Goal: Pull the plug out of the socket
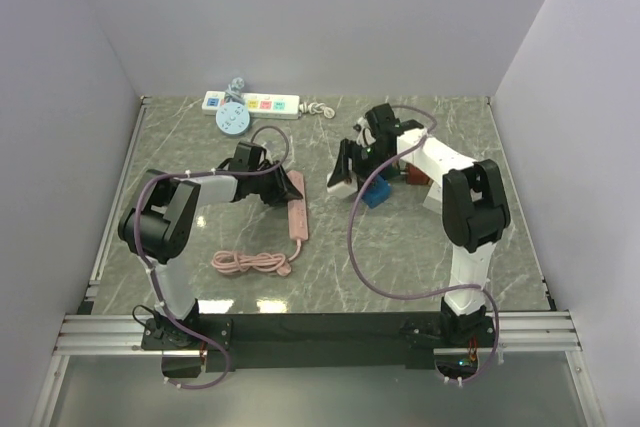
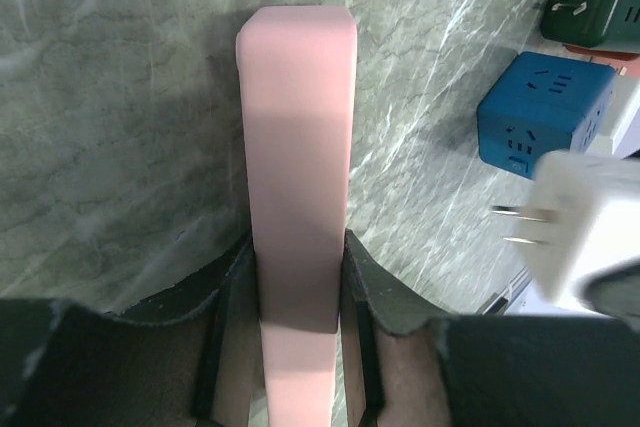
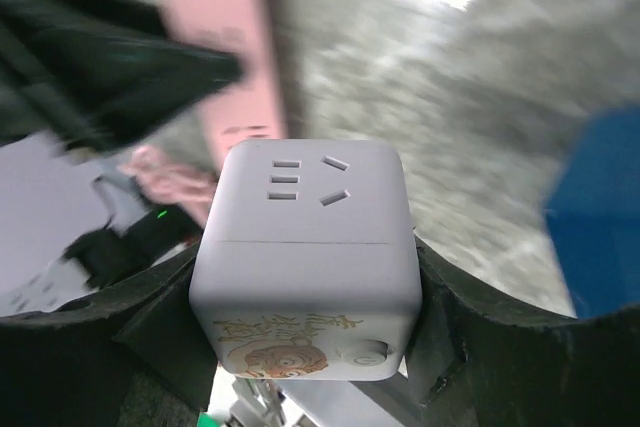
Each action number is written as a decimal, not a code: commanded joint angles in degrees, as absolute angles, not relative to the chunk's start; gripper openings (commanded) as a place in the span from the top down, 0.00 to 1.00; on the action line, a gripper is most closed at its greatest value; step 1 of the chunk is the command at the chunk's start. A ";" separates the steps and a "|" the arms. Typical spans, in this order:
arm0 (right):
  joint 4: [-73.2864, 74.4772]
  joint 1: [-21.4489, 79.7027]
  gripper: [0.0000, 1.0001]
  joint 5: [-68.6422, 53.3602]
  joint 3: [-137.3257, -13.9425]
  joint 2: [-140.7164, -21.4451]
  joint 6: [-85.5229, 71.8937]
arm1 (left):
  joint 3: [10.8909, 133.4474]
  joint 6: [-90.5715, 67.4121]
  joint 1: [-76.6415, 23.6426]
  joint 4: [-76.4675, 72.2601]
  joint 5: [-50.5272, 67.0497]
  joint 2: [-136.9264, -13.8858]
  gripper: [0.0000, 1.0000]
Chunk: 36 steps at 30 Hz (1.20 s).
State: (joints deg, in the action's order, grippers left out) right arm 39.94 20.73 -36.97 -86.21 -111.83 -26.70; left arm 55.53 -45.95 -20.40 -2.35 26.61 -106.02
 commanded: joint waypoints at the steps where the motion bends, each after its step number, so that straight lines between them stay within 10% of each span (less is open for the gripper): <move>1: 35.33 20.22 1.00 -26.93 -83.41 -105.73 -30.76 | 56.95 -45.17 -20.39 -0.18 22.41 -104.77 1.00; 10: 34.36 16.08 0.99 -13.63 -82.96 -110.56 -33.13 | 66.69 -44.56 -13.64 2.90 22.85 -105.82 1.00; 14: 35.68 16.17 0.51 -9.50 -82.45 -110.83 -34.01 | 70.66 -48.59 -9.15 0.98 23.38 -106.61 1.00; 20: 36.30 16.08 0.16 -6.07 -79.11 -106.88 -35.15 | 69.96 -60.63 -2.38 -12.99 20.31 -105.29 1.00; 36: 37.35 16.08 0.08 -9.14 -79.09 -101.34 -33.49 | 63.56 -89.19 5.27 -43.99 2.47 -112.40 1.00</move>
